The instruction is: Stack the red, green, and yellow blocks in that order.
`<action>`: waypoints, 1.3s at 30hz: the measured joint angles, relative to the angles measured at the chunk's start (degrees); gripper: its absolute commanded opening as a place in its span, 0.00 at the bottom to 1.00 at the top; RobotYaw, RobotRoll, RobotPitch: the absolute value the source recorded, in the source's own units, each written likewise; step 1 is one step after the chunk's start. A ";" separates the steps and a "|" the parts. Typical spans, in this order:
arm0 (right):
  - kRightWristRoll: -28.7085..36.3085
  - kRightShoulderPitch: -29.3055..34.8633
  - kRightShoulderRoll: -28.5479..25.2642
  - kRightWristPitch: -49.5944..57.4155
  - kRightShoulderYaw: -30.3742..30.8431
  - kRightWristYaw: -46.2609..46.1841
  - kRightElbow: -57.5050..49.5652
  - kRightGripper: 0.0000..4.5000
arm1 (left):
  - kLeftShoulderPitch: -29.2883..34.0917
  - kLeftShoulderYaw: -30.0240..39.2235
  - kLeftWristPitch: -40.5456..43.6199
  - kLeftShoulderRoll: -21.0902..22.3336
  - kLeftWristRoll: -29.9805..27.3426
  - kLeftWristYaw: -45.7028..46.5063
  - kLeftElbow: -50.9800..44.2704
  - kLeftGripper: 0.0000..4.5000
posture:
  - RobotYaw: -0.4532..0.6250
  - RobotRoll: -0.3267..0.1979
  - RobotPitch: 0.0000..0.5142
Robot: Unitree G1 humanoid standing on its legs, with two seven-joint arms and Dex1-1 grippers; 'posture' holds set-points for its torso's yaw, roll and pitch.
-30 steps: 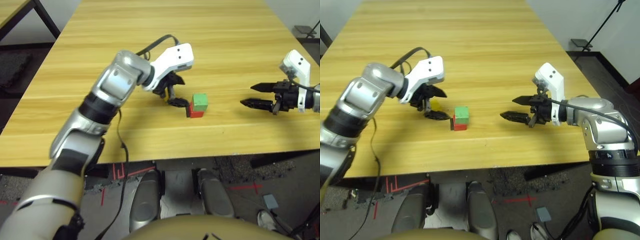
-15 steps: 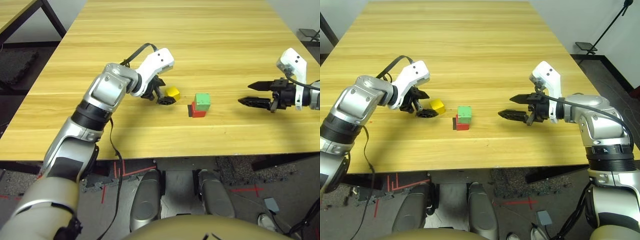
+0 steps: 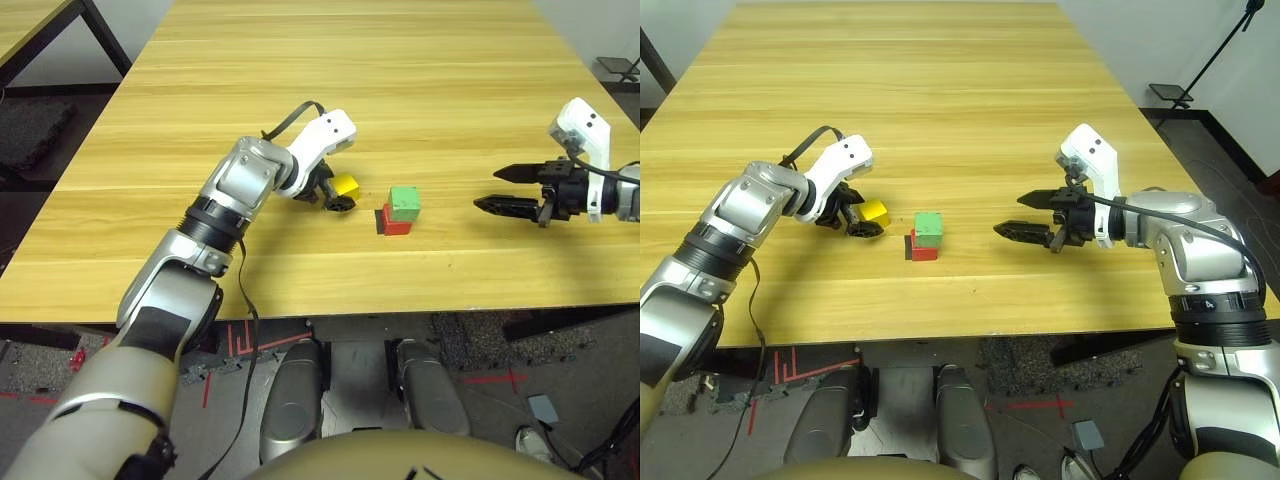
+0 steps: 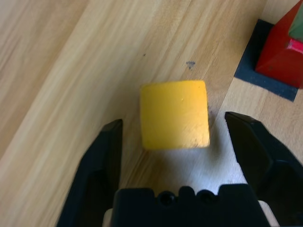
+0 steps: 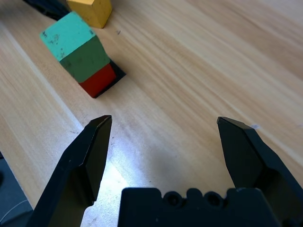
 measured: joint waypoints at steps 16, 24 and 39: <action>1.61 2.09 -0.08 0.15 -0.58 -1.20 -0.83 1.00 | -12.32 2.30 -1.02 6.16 -1.28 -11.53 -3.50 0.43 | 0.48 0.55 0.18; 1.78 2.55 -0.09 -2.43 -0.88 1.10 -0.85 1.00 | -12.84 0.58 6.12 -0.07 -5.72 -14.16 -14.43 0.43 | 0.46 0.55 0.18; 5.39 4.81 -0.25 -2.69 -1.55 4.90 -5.80 1.00 | -11.26 -3.95 1.54 -2.18 -5.98 -13.62 -10.87 0.43 | 0.44 0.55 0.19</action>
